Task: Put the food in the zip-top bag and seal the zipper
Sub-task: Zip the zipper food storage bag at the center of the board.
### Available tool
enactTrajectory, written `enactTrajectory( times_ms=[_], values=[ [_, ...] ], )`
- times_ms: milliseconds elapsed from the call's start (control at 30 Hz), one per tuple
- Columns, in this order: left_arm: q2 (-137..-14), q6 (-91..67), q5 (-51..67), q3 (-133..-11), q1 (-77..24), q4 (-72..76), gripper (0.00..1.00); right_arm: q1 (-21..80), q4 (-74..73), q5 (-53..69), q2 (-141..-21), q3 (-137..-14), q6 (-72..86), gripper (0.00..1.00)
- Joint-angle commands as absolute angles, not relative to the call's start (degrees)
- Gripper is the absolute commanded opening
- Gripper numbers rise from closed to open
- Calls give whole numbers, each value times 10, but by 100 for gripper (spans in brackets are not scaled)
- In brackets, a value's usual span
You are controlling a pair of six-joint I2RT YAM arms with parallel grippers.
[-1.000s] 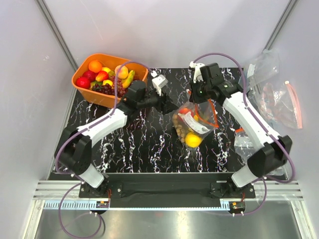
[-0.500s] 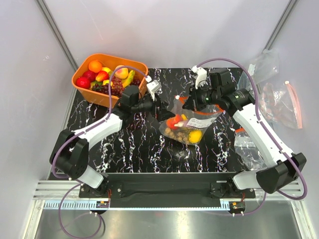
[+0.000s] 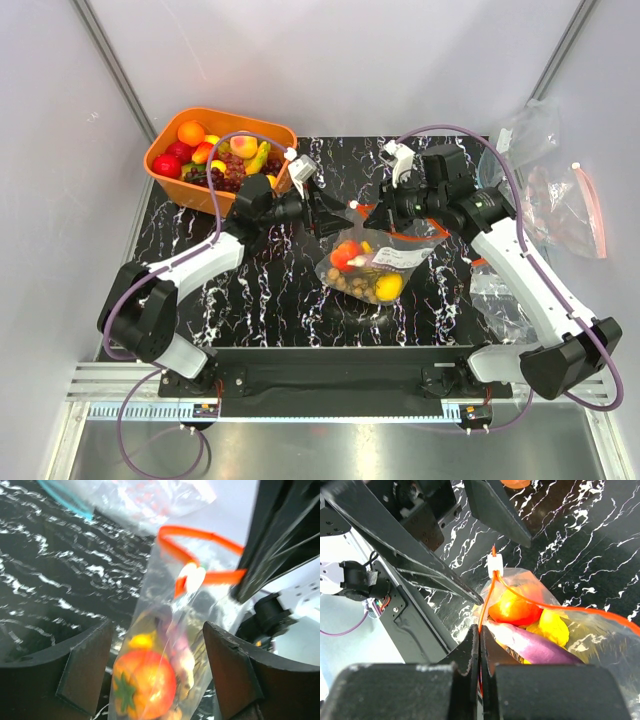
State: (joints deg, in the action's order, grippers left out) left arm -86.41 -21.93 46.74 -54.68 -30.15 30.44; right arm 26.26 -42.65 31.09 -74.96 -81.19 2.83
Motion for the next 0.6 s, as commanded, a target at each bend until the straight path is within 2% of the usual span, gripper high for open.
enactTrajectory(
  times_ms=[0,100,233,300,367,433,533,567],
  values=[
    [-860,-267,501,-540,-302,411,74,272,-398,330,-735,-810,29,0],
    [-864,-272,509,-542,-302,418,61,276,-396,330,-737,-807,28,0],
    [-874,-274,519,-544,-302,423,48,276,-388,328,-733,-805,31,0],
    [-878,-276,522,-547,-302,419,50,276,-389,323,-731,-806,31,0],
    [-883,-276,527,-550,-302,417,64,276,-389,319,-730,-807,31,0],
    [-890,-275,535,-552,-303,420,66,277,-388,318,-729,-808,32,0],
    [-896,-282,537,-551,-305,430,59,277,-390,323,-730,-809,31,0],
    [-897,-286,539,-550,-304,436,48,276,-391,323,-729,-809,32,0]
  ],
)
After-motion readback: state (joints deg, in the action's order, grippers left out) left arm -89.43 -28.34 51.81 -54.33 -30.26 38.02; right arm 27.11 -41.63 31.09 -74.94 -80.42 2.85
